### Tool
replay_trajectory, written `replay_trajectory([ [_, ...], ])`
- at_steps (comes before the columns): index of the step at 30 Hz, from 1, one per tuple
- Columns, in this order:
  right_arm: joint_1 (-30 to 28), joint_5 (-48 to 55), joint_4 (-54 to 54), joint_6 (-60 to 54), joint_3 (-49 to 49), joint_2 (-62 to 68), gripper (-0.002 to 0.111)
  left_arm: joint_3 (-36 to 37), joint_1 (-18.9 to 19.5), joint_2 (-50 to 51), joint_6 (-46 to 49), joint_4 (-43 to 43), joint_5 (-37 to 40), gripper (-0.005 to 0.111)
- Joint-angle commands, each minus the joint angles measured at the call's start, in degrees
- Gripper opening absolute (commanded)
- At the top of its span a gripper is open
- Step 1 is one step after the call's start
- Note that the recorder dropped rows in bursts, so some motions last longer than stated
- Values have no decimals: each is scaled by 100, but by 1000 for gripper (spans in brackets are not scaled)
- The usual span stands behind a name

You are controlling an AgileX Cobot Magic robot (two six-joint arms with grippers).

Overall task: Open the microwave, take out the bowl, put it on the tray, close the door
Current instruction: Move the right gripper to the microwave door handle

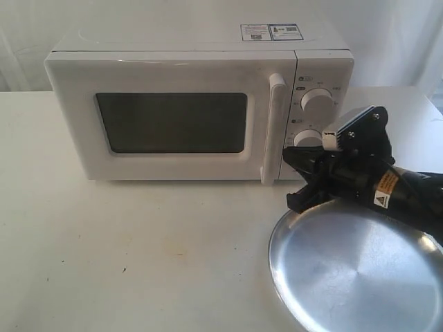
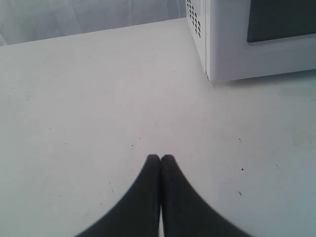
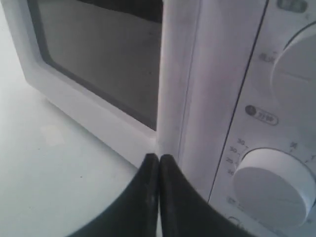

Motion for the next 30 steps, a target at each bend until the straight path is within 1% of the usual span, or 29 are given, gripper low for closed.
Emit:
replay_trajectory([
  [1, 34, 117, 166, -230, -253, 35, 5, 19, -14, -12, -29, -12, -1, 0],
  [3, 34, 365, 37, -220, -418, 108, 19, 19, -14, -12, -29, -12, -1, 0],
  [4, 34, 474, -26, -63, -514, 197, 37, 19, -14, -12, -29, -12, -1, 0],
  [6, 34, 377, -26, -2, -539, 323, 57, 19, -14, -12, -29, -12, -1, 0],
  [7, 34, 339, -26, -2, -539, 347, 56, 19, -14, -12, -29, -12, -1, 0],
  [8, 34, 299, -26, -2, -539, 372, 52, 19, -14, -12, -29, -12, -1, 0],
  [10, 34, 130, -26, -2, -579, 394, 48, 19, -14, -12, -29, -12, -1, 0],
  [12, 71, 129, -64, -2, -711, 439, 48, 19, -14, -12, -29, -12, -1, 0],
  [16, 71, 127, -560, 310, -991, 722, 47, 19, -14, -12, -29, -12, -1, 0],
  [18, 71, 118, -740, 379, -1061, 845, 43, 19, -14, -12, -29, -12, -1, 0],
  [20, 71, 102, -781, 379, -1061, 882, 30, 19, -14, -12, -29, -12, -1, 0],
  [21, 71, 102, -810, 410, -1061, 887, 18, 19, -14, -12, -29, -12, -1, 0],
  [22, 71, 102, -900, 459, -1061, 887, 1, 19, -14, -12, -29, -12, -1, 0],
  [23, 71, 102, -1010, 476, -1061, 887, 0, 19, -14, -12, -29, -12, -1, 0],
  [27, 71, 3, -1437, 499, -1061, 887, 0, 19, -14, -12, -29, -12, -1, 0],
  [28, 71, -88, -1663, 531, -1061, 887, 0, 19, -14, -12, -29, -12, -1, 0],
  [29, 71, -409, -2243, 653, -1061, 887, 0, 19, -14, -12, -29, -12, -1, 0],
  [30, 71, -678, -2577, 714, -1061, 887, 0, 19, -14, -12, -29, -12, -1, 0],
])
